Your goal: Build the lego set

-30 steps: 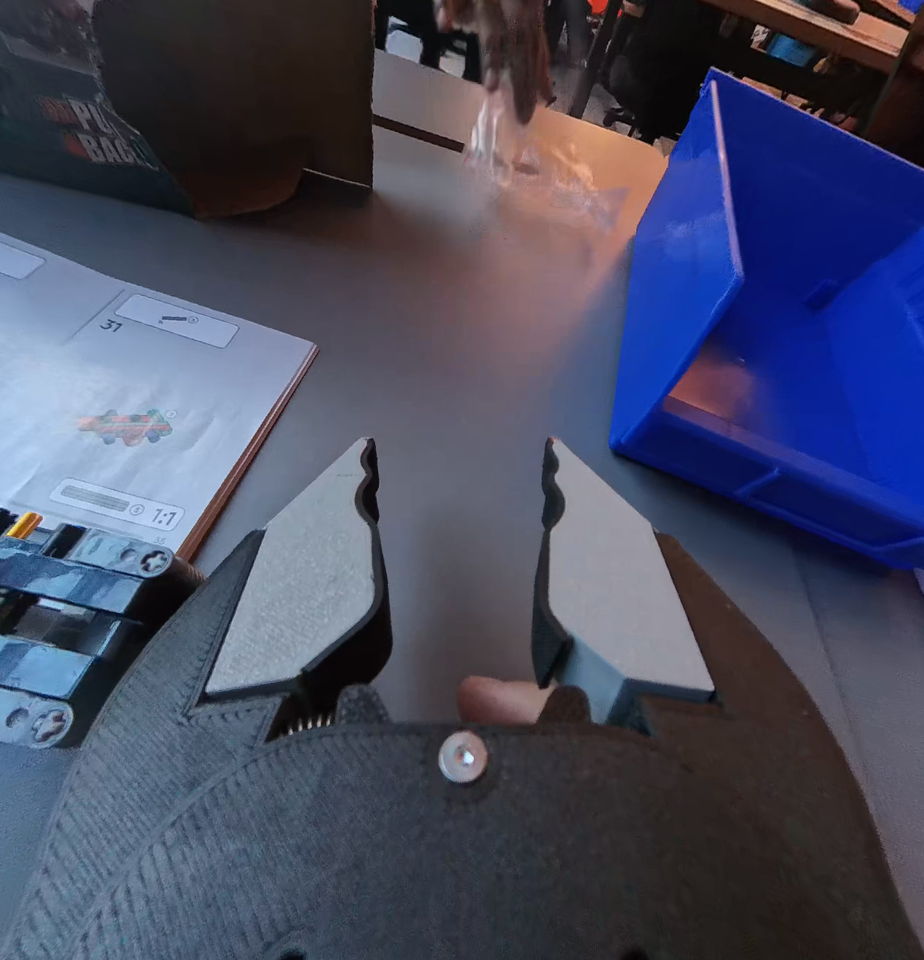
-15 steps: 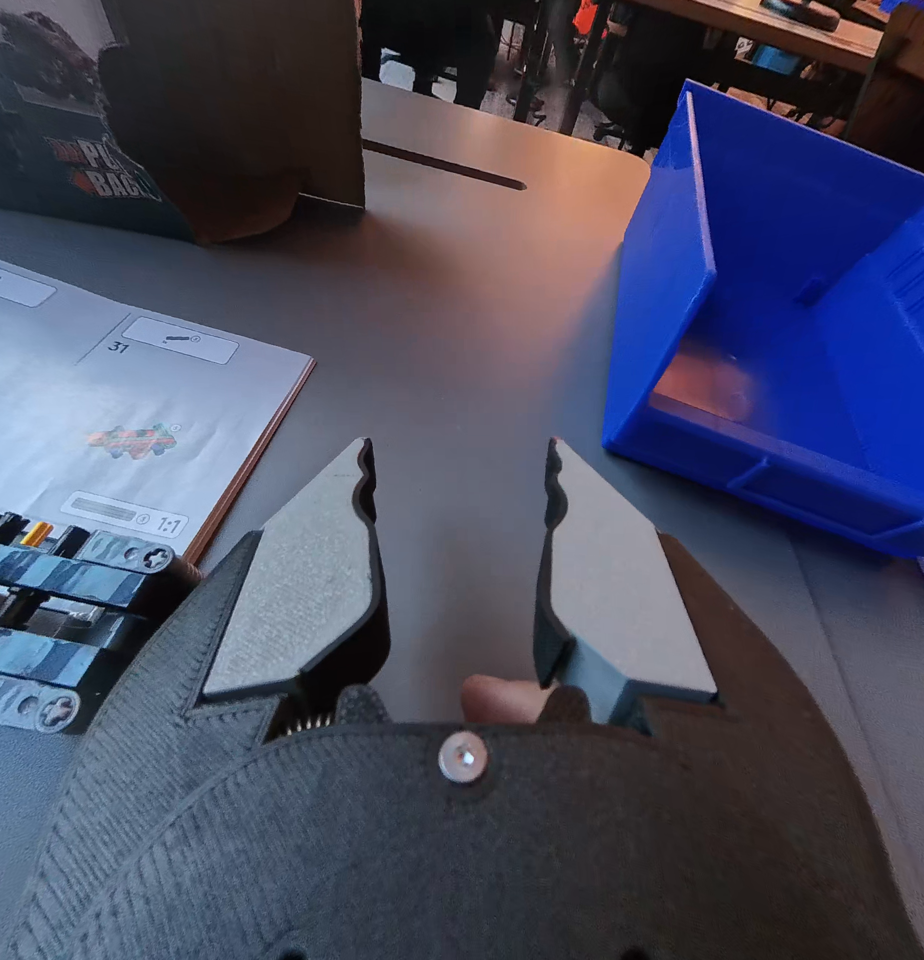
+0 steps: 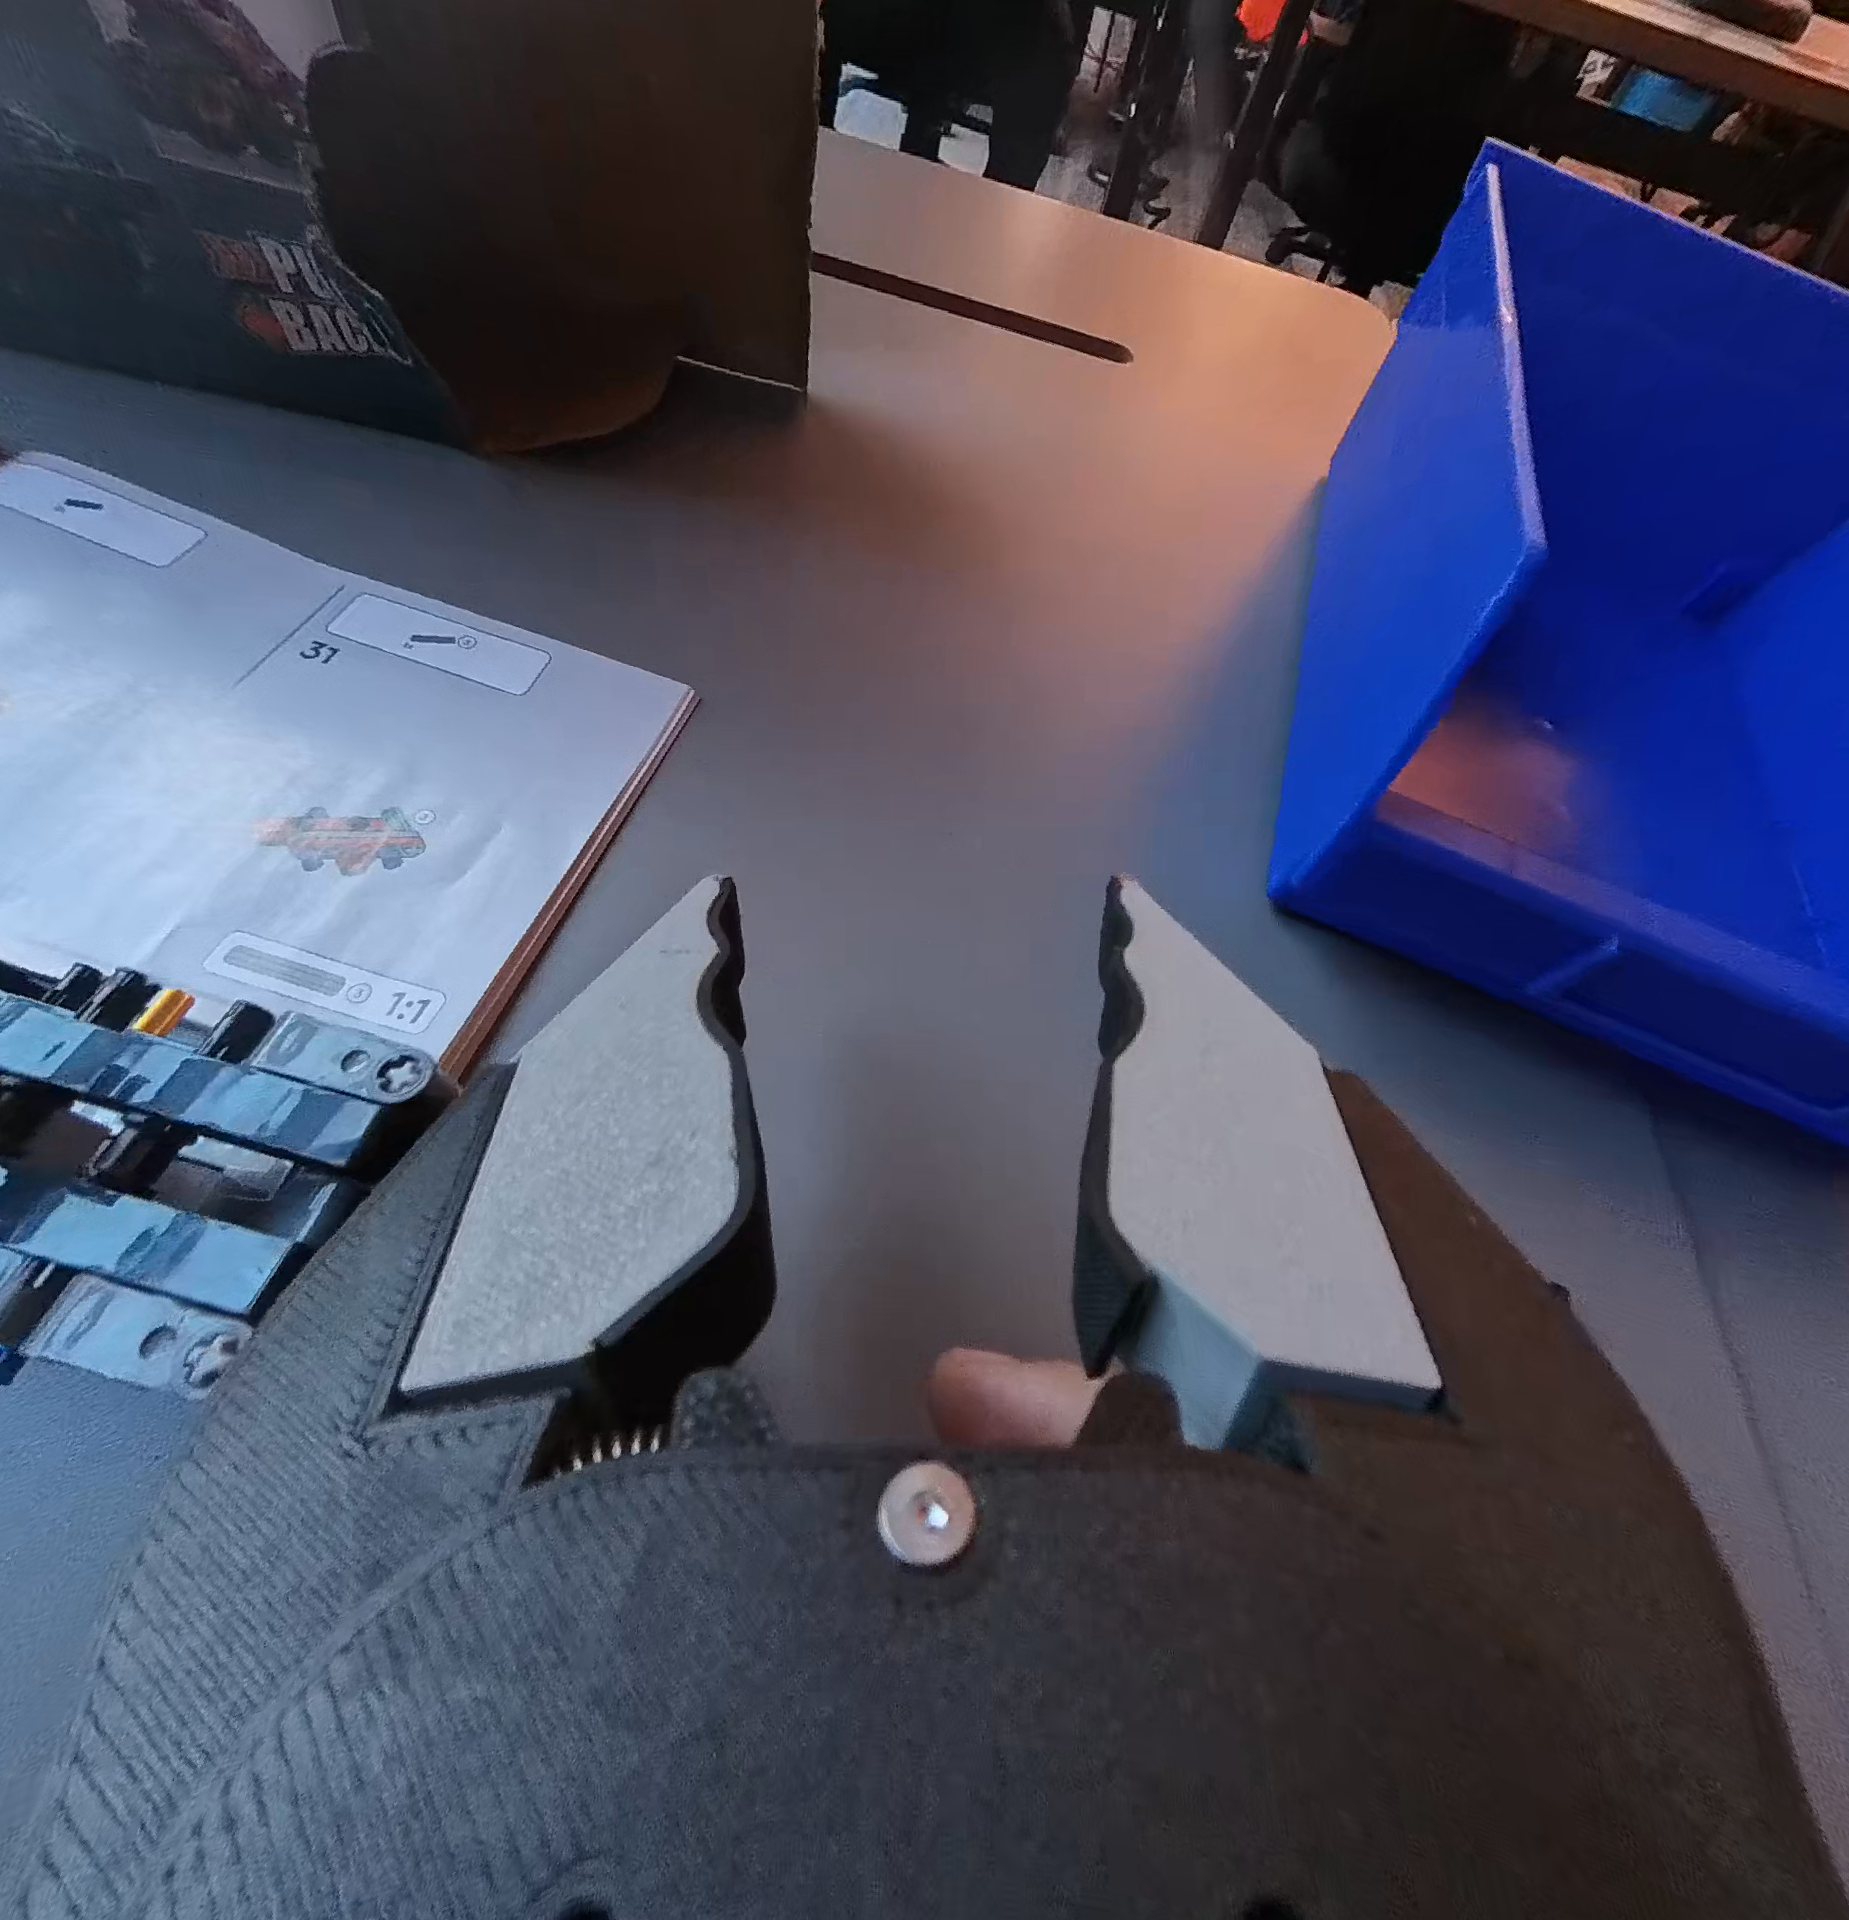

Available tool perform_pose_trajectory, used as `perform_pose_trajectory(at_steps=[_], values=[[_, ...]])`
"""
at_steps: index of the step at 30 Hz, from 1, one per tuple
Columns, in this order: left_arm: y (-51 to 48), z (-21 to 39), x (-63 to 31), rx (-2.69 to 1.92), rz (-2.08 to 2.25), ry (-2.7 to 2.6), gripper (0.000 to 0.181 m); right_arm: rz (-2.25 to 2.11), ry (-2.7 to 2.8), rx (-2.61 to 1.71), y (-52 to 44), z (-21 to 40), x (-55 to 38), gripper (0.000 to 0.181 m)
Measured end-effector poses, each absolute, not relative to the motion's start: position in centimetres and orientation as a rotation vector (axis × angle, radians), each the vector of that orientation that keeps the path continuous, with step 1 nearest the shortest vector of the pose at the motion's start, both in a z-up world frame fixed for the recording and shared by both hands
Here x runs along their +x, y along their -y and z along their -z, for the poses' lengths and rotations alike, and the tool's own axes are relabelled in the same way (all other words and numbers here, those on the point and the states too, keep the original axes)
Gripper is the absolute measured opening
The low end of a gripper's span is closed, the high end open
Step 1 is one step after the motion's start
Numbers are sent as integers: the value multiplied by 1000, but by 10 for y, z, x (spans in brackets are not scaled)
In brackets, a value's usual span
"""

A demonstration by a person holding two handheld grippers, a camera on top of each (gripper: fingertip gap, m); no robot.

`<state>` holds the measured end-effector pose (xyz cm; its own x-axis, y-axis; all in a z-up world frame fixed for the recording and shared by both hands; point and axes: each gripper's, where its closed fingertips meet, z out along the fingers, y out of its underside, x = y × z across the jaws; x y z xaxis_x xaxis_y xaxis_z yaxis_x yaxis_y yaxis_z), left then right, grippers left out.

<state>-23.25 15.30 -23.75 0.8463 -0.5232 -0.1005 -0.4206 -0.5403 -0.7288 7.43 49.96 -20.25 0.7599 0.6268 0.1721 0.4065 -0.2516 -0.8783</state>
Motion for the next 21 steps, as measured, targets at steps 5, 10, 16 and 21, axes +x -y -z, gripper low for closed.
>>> perform_pose_trajectory(at_steps=[5,10,16,21], values=[[-155,239,-233,-2237,234,-673,31,-250,779,-1879,-500,201,76,66],[-162,238,-229,-2216,221,-718,33,-238,781,-1862,-500,199,75,69],[-165,236,-230,-2212,231,-699,41,-241,791,-1853,-498,199,72,75],[-166,234,-232,-2201,223,-679,42,-265,796,-1844,-497,197,71,75]])
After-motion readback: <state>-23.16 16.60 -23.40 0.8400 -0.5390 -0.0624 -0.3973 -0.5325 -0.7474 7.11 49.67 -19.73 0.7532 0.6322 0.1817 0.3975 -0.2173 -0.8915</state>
